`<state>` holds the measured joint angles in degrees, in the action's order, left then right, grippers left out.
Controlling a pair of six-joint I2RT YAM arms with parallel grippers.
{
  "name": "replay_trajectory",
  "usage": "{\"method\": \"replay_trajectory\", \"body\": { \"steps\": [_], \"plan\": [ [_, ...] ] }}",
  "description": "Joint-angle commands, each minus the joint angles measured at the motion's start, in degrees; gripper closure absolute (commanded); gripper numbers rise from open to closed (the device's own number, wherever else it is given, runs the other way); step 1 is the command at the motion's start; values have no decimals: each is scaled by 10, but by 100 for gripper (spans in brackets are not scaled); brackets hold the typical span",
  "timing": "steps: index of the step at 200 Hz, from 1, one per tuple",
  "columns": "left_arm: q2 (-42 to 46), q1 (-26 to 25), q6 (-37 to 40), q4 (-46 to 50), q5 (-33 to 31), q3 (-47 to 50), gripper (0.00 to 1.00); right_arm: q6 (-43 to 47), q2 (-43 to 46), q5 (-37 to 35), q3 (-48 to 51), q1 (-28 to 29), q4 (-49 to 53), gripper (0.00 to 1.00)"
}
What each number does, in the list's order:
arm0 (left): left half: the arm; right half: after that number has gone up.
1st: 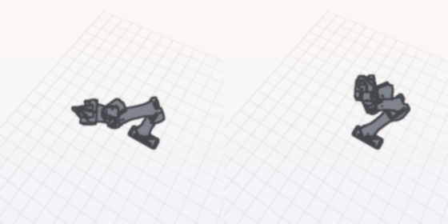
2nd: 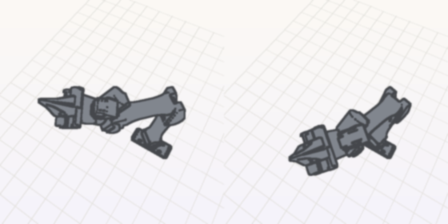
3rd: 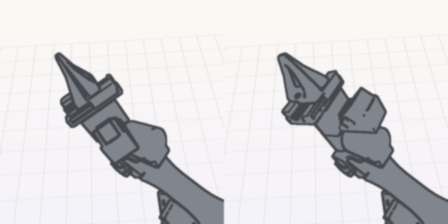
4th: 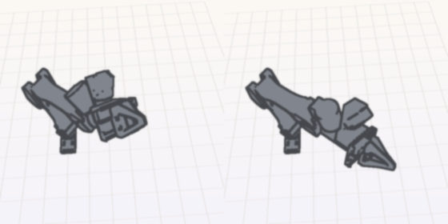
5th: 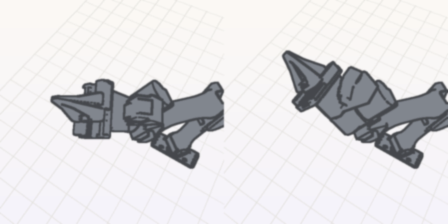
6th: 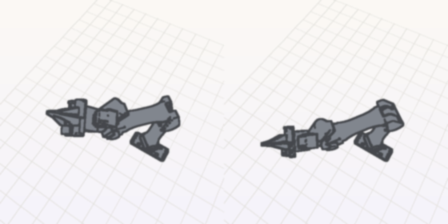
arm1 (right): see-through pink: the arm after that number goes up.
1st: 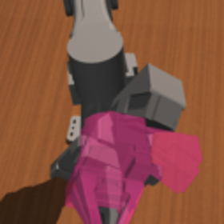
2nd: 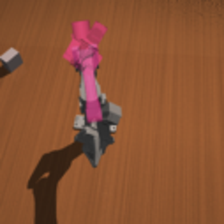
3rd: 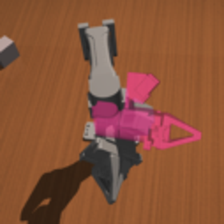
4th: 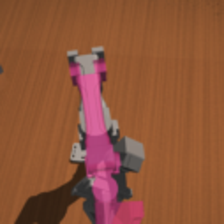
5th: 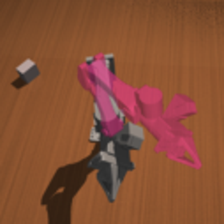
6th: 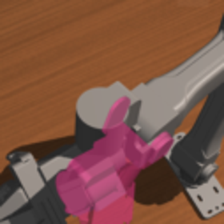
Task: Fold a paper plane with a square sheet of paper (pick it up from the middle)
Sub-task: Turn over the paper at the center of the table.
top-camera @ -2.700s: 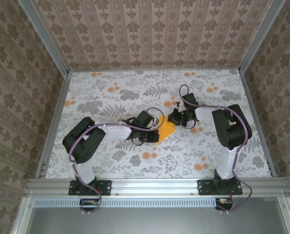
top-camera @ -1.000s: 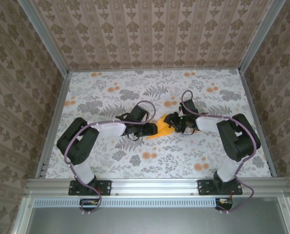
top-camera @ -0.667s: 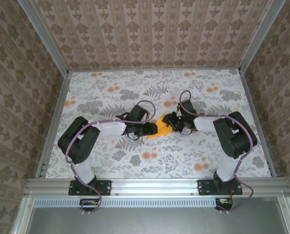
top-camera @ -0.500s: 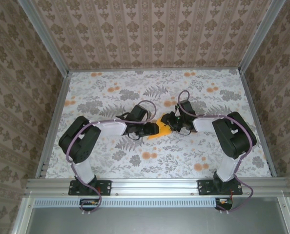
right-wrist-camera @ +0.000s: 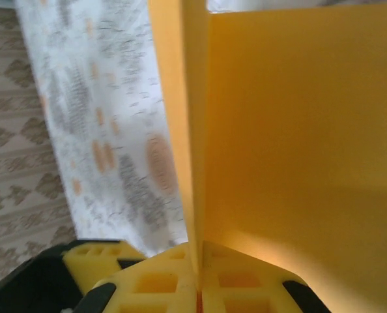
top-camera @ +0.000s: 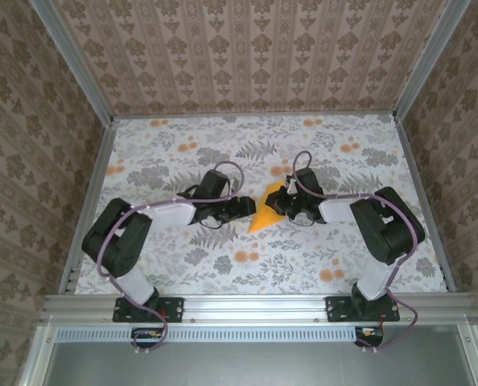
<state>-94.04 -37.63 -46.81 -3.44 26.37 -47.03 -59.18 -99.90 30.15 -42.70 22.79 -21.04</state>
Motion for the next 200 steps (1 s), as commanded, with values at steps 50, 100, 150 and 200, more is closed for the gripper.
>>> {"method": "replay_trajectory", "body": {
  "steps": [50, 100, 150, 200],
  "plan": [
    [87, 33, -65, -150, 101, 70, 11, -21, 50, 188, -8, -15, -145, 92],
    [68, 29, -127, -263, 161, 86, 31, -73, 46, 224, -20, -14, -190, 91],
    [47, 32, -168, -363, 180, 97, 71, -73, 39, 225, -21, -16, -179, 90],
    [50, 42, -151, -329, 159, 106, 96, -8, 63, 197, -32, -39, -45, 68]
  ]
}}
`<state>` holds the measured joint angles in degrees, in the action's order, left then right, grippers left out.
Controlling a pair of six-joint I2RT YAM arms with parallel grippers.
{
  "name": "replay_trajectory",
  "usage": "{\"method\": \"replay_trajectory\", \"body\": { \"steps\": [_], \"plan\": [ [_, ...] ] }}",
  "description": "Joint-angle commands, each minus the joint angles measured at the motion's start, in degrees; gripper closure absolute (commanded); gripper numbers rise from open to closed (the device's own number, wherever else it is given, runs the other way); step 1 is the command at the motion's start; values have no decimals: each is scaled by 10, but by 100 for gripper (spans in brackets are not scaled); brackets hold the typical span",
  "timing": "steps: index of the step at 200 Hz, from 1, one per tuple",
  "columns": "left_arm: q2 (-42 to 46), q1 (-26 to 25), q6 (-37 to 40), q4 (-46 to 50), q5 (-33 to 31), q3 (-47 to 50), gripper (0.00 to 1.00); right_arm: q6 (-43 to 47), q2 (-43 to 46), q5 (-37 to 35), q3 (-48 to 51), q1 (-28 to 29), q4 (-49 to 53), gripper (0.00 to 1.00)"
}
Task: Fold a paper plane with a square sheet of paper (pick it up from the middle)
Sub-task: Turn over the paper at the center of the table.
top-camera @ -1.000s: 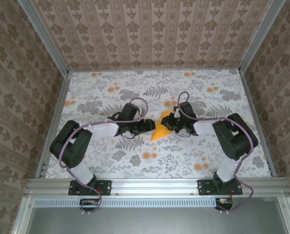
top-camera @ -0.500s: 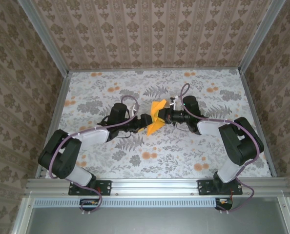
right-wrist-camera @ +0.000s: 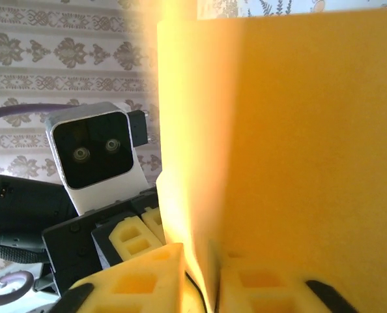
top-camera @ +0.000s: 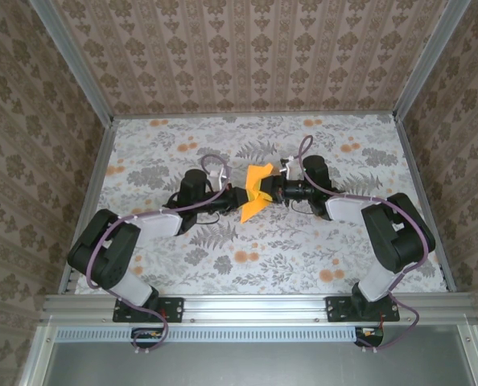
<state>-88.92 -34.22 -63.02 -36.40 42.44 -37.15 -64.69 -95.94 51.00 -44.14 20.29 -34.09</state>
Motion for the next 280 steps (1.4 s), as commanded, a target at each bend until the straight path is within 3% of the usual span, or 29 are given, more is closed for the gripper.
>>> {"method": "replay_trajectory", "body": {
  "steps": [1, 18, 33, 44, 61, 74, 114, 151, 176, 209, 225, 247, 280],
  "plan": [
    [-1, 8, 12, 2, -2, 7, 96, 50, 25, -13, -18, -14, 92, 67],
    [12, 11, 41, 60, -18, 0, 96, 103, 55, -60, -26, -26, 192, 54],
    [32, 11, 95, 171, -50, -19, 95, 161, 84, -115, -35, -33, 283, 45],
    [52, 7, 152, 299, -111, -51, 94, 201, 107, -168, -40, -34, 342, 38],
    [70, -15, 240, 512, -263, -122, 94, 239, 138, -243, -36, -34, 403, 30],
    [66, -36, 276, 624, -374, -173, 93, 254, 158, -280, -27, -34, 420, 26],
    [21, -108, 284, 814, -640, -292, 90, 252, 207, -366, 9, -33, 438, 21],
    [-103, -153, 254, 932, -762, -407, 89, 235, 230, -422, 29, -34, 455, 21],
    [-177, -171, 249, 926, -737, -464, 84, 219, 247, -455, 48, -34, 458, 22],
    [-207, -166, 257, 778, -542, -458, 65, 198, 273, -484, 75, -33, 458, 22],
    [-195, -151, 250, 714, -459, -434, 55, 200, 280, -478, 83, -33, 453, 22],
    [-152, -121, 239, 648, -391, -386, 47, 203, 273, -449, 88, -30, 432, 22],
    [-63, -73, 229, 597, -374, -303, 30, 199, 217, -425, 60, 34, 401, 29]
  ]
}}
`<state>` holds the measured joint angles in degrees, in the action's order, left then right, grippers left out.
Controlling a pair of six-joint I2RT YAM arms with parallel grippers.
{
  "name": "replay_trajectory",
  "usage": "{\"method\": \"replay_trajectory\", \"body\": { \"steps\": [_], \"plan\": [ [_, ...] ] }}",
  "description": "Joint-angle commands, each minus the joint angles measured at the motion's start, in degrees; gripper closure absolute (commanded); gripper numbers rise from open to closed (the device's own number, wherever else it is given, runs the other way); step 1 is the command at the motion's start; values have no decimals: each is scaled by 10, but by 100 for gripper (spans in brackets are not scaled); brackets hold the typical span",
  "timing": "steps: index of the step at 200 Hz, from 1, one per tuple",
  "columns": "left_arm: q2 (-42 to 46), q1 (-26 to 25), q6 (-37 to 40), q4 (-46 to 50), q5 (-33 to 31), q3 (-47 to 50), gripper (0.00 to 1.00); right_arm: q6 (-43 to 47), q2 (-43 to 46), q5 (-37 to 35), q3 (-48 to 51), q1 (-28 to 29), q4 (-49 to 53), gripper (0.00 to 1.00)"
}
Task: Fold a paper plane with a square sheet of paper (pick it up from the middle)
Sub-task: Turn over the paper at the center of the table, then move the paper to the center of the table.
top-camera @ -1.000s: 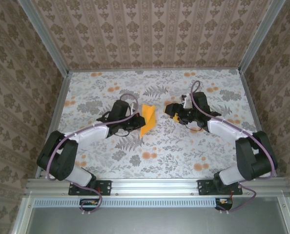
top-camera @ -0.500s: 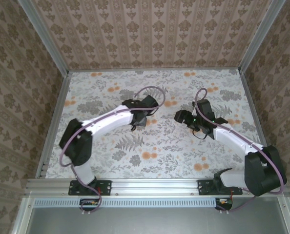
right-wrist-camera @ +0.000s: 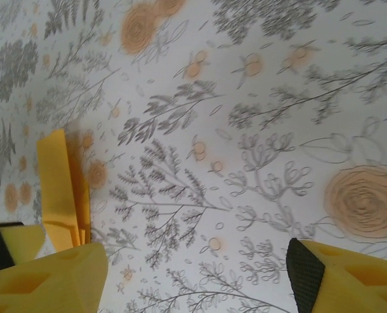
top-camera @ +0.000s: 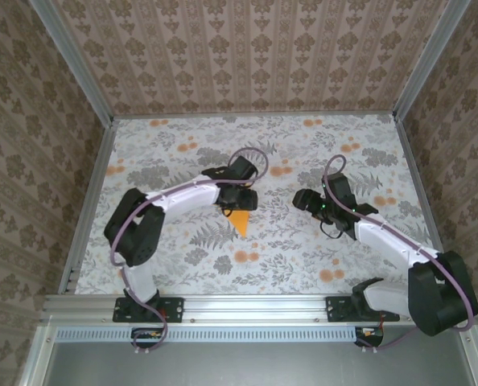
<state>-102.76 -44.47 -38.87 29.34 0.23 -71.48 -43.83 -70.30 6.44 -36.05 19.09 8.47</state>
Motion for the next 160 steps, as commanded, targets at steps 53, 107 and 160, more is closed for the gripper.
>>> {"method": "replay_trajectory", "body": {
  "steps": [53, 107, 160],
  "plan": [
    [216, 120, -23, -44, -18, 168, 12, -37, -205, 44, -138, 194, -59, 47],
    [303, 210, -7, -48, 30, 258, 3, -39, -343, 71, -255, 256, -48, 51],
    [332, 229, 2, -58, 42, 282, 0, 15, -403, 62, -303, 256, 45, 51]
  ]
}}
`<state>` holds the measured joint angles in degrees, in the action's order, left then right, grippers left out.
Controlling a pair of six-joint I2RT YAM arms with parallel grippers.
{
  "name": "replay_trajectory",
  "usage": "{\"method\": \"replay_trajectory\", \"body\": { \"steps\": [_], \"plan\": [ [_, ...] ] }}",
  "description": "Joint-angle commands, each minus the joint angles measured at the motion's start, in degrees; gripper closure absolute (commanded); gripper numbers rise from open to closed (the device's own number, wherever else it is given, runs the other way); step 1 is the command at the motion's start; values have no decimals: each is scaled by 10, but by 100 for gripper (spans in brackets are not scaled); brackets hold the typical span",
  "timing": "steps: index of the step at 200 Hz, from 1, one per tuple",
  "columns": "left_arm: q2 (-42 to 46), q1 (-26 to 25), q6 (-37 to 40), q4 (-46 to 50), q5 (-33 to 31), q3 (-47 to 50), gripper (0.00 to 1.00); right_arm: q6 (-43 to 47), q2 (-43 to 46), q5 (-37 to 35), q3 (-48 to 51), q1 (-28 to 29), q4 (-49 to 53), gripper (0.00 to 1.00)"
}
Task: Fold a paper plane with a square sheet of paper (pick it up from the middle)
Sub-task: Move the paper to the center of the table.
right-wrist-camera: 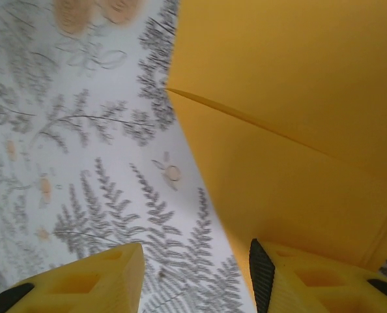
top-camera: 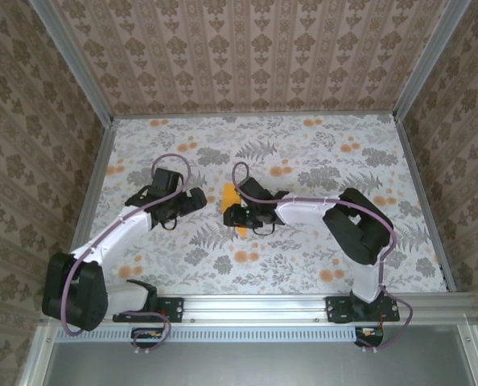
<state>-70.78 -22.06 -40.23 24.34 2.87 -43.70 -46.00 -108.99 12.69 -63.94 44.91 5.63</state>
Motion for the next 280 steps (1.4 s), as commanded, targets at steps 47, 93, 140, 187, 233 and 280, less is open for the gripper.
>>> {"method": "replay_trajectory", "body": {
  "steps": [47, 93, 140, 187, 233, 280],
  "plan": [
    [11, 6, 25, -15, 34, 2, 0, 214, -15, 50, -3, -33, 222, 51],
    [12, 5, 16, -48, 72, 18, 0, 295, 126, 19, 55, -55, 268, 50],
    [1, -21, -12, -77, 99, 26, 0, 77, 169, -62, 71, -57, 160, 45],
    [-50, -81, -44, -92, 119, 6, 2, -14, 143, -48, 115, -57, 39, 51],
    [-110, -110, -89, -133, 158, -6, 10, -16, 107, -25, 122, -66, 7, 53],
    [-160, -129, -129, -169, 190, -17, 19, -27, 87, -16, 151, -84, -22, 55]
  ]
}}
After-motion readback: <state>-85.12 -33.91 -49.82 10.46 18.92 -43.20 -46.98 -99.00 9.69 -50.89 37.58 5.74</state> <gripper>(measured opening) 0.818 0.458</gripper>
